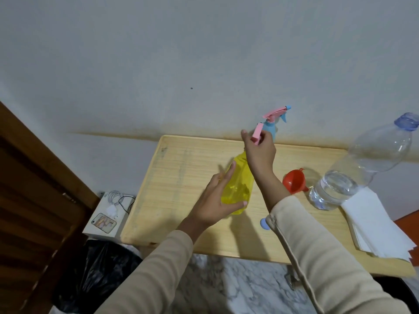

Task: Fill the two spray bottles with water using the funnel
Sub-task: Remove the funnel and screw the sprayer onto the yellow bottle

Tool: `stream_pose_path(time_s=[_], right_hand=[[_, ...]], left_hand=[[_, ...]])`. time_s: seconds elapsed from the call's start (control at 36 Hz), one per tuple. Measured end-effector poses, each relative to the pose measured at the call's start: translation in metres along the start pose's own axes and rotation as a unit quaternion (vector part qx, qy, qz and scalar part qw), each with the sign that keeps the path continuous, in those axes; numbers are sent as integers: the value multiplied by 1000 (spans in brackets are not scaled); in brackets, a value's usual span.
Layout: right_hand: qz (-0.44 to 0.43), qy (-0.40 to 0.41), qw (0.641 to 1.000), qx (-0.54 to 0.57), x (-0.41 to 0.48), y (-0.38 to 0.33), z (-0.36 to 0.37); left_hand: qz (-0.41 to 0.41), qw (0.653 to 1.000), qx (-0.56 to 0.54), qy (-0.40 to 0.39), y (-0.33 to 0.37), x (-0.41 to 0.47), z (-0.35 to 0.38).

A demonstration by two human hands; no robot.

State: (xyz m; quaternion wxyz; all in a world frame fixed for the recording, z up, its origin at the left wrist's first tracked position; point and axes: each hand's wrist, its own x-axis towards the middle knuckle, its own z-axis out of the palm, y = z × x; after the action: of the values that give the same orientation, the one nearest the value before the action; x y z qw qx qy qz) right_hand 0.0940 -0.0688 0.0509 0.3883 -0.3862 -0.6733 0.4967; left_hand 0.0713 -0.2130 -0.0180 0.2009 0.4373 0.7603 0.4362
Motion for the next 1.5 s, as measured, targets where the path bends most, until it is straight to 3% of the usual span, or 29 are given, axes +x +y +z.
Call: stream_pose_path(time_s=[0.25, 0.36, 0.47, 0.67, 0.78, 1.08, 1.5], right_hand=[[-25, -9, 1000, -13, 0, -6, 23], [-52, -38, 998, -14, -1, -5, 36], [-79, -78, 993, -36, -5, 0, 44], [-43, -148, 987, -37, -22, 21, 47], [-10, -169, 984, -53, -31, 36, 50], [57, -243, 963, -102, -53, 59, 54], [82, -260, 957, -104, -64, 64, 67]], left_hand=[[-12, 999, -37, 24, -9, -12, -24], [-70, 996, -53, -26, -11, -18, -47], [-177, 981, 27, -73, -19, -14, -68], [-296, 917, 222, -149, -51, 1, -86], [-319, 894, 256, -182, -59, 3, -86], [-375, 866, 288, -163, -89, 2, -70], [-380, 868, 286, -144, -105, 3, -66]])
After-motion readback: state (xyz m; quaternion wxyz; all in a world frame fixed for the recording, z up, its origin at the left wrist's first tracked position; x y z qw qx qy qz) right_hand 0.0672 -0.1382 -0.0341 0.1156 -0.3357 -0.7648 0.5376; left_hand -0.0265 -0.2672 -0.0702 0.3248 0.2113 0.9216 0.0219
